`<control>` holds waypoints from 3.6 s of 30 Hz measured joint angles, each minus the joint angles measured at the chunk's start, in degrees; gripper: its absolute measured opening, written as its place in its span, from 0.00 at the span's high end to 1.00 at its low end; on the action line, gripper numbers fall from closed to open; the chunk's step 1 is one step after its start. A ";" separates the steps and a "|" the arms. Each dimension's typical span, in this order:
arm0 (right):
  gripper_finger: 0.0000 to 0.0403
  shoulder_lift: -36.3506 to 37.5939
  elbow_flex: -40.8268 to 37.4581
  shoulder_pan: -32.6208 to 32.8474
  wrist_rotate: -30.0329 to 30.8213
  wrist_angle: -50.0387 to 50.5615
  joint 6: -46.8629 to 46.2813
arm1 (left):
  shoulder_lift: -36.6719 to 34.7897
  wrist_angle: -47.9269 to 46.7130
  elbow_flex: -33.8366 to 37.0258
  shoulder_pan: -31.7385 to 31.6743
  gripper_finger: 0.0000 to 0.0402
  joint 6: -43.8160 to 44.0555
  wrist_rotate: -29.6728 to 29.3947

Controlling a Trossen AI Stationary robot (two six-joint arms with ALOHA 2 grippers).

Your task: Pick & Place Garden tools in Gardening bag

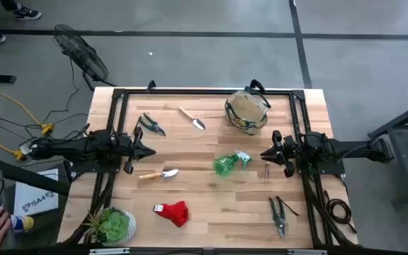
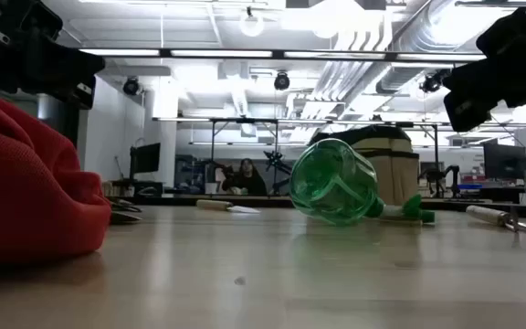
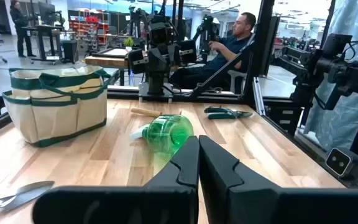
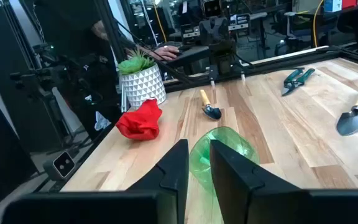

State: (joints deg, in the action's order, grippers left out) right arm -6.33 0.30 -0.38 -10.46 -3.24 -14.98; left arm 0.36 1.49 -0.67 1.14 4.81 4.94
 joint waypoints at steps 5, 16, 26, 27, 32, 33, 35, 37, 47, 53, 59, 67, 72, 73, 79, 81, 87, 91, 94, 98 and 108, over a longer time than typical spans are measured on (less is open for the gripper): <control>0.86 0.01 0.00 0.00 0.00 0.00 0.00 | 0.01 0.01 0.00 0.00 1.00 0.01 0.00; 0.86 0.00 0.02 0.00 0.00 0.00 0.00 | 0.00 0.01 0.00 -0.01 1.00 -0.01 -0.01; 0.86 0.00 0.00 0.00 0.00 0.00 0.00 | 0.00 -0.01 0.00 0.01 1.00 -0.01 0.01; 0.86 0.00 0.01 0.00 0.00 0.02 0.00 | 0.02 0.01 0.00 -0.01 1.00 -0.01 0.01; 0.86 0.02 0.00 0.00 0.00 0.02 0.00 | 0.00 -0.01 0.00 0.00 1.00 0.01 0.00; 0.86 0.02 0.02 0.00 0.00 0.02 0.00 | 0.00 -0.01 0.00 -0.01 1.00 -0.01 0.01; 0.86 0.00 0.00 0.00 0.00 0.00 0.00 | 0.00 0.00 0.00 -0.01 1.00 -0.01 0.00; 0.86 0.02 0.01 0.00 0.00 0.00 0.00 | 0.00 -0.01 0.00 0.01 1.00 -0.01 -0.01; 0.86 0.02 0.00 0.00 0.00 0.00 0.00 | 0.02 -0.01 0.00 0.01 1.00 -0.01 0.01; 0.86 0.00 0.00 0.00 0.00 0.00 0.00 | 0.00 -0.01 0.00 0.00 1.00 0.00 0.00; 0.86 0.01 0.00 0.00 0.00 0.00 0.00 | 0.00 -0.01 0.00 -0.01 1.00 0.00 0.01; 0.86 0.02 0.02 0.00 0.00 0.02 0.00 | 0.00 0.01 0.00 0.01 1.00 0.01 0.01; 0.86 0.02 0.00 0.00 0.00 0.00 0.00 | 0.02 0.01 0.00 0.01 1.00 0.01 0.01; 0.86 0.01 0.00 0.00 0.00 0.01 0.00 | 0.00 0.00 0.00 0.00 1.00 -0.01 0.01; 0.86 0.02 0.02 0.00 0.00 0.01 0.00 | 0.00 0.49 0.00 0.01 1.00 0.01 -0.01; 0.86 0.02 0.01 0.00 0.00 0.00 0.00 | 0.04 2.32 -0.03 -0.01 1.00 0.04 -0.01; 0.86 0.02 0.01 0.00 0.00 0.02 0.00 | 0.04 1.58 -1.28 0.01 1.00 1.10 0.18; 0.86 0.02 0.00 0.00 0.00 0.00 0.00 | 0.02 2.69 -1.87 0.01 1.00 5.66 -0.79; 0.86 0.02 0.00 0.00 0.00 0.02 0.00 | 0.02 3.72 -1.99 0.00 1.00 10.85 -4.21; 0.86 0.01 0.00 0.00 0.00 0.00 0.01 | 0.03 7.87 -2.04 -0.01 1.00 17.49 -6.34; 0.86 0.02 0.00 0.00 0.00 0.00 0.00 | 0.02 9.04 -2.16 0.00 1.00 21.72 -7.05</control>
State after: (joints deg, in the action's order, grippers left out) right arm -6.31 0.30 -0.38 -10.46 -3.25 -14.98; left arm 0.38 10.52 -2.83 1.14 26.53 -2.11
